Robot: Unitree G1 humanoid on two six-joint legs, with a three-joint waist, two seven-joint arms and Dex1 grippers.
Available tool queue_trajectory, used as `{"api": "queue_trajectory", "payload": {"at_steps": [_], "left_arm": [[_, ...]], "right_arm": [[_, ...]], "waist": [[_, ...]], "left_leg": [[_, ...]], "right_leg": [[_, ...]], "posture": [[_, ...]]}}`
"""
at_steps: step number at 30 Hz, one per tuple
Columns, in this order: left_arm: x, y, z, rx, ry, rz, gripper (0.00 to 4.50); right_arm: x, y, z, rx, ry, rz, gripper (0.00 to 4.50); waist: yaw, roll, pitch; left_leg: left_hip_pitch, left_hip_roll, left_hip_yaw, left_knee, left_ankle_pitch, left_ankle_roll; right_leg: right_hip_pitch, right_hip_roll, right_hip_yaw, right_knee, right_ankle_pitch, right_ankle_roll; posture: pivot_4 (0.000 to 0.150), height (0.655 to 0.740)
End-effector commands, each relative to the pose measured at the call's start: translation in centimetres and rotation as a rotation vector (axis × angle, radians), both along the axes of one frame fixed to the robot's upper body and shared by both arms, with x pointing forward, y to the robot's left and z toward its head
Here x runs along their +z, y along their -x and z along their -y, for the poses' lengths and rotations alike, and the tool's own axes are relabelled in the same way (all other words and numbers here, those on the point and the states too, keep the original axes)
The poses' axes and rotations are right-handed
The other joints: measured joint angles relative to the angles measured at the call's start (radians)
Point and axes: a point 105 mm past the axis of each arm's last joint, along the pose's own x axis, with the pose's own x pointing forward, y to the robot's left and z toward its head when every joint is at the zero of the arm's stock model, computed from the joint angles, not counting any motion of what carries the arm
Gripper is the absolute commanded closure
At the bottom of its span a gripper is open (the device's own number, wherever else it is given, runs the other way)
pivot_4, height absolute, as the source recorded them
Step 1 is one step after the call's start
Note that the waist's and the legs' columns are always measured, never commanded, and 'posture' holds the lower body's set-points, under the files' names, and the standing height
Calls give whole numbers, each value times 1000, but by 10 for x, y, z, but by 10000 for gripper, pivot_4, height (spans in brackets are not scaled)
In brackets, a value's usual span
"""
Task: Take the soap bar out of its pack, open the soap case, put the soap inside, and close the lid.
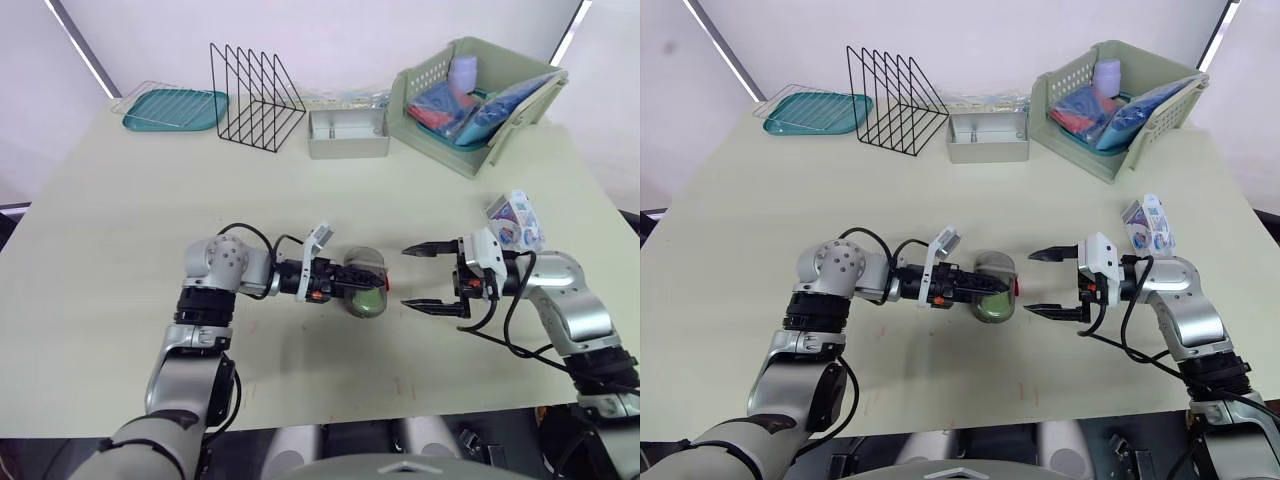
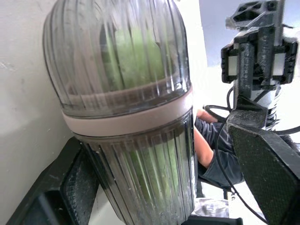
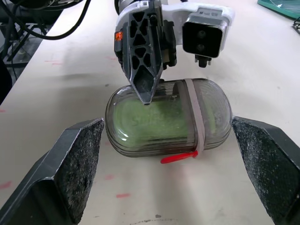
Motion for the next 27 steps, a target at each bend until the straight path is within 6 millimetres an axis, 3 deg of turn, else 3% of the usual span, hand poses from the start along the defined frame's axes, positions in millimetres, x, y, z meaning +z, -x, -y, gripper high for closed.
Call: {"api": "queue_trajectory", "payload": {"at_steps": [1,6,10,16,22,27], "left_arm": [[-18,-7,-44,83,-225,119,1040],[7,-22,-65,98,-235,486,1040],[19,-26,-87,79,-338,816,1040],[28,-25,-92,85,-401,1243,1040],[30,-26,-98,244,-410,1369,1040],[15,-25,-99,262,-462,1340,1040]], "right_arm": [[8,-4,0,5,-14,33,0],[15,-16,5,-80,-82,-22,0],[6,-20,17,-129,-65,-47,0],[-10,-21,36,-196,-17,-48,0],[-14,-29,46,-324,-83,-53,0],[-18,-31,51,-379,-123,-68,0]], "waist": [[-6,0,0],[-15,0,0],[-7,0,1],[26,0,1],[33,0,1],[28,0,1]], "left_leg": [[1,1,0,-1,0,0],[4,4,3,-6,1,-3],[2,4,3,-6,1,-2],[-2,4,3,-6,-1,1],[-4,3,3,-6,-2,3],[-3,3,6,-6,-2,4]], "right_leg": [[0,1,2,0,0,0],[-1,2,7,0,0,0],[-2,1,7,-1,0,-1],[-3,-2,5,-9,1,0],[-4,-4,5,-9,1,0],[-3,-2,3,-8,1,0]], "posture": [[1500,7400],[1500,7400],[1500,7400],[1500,7400],[1500,7400],[1500,7400]]}}
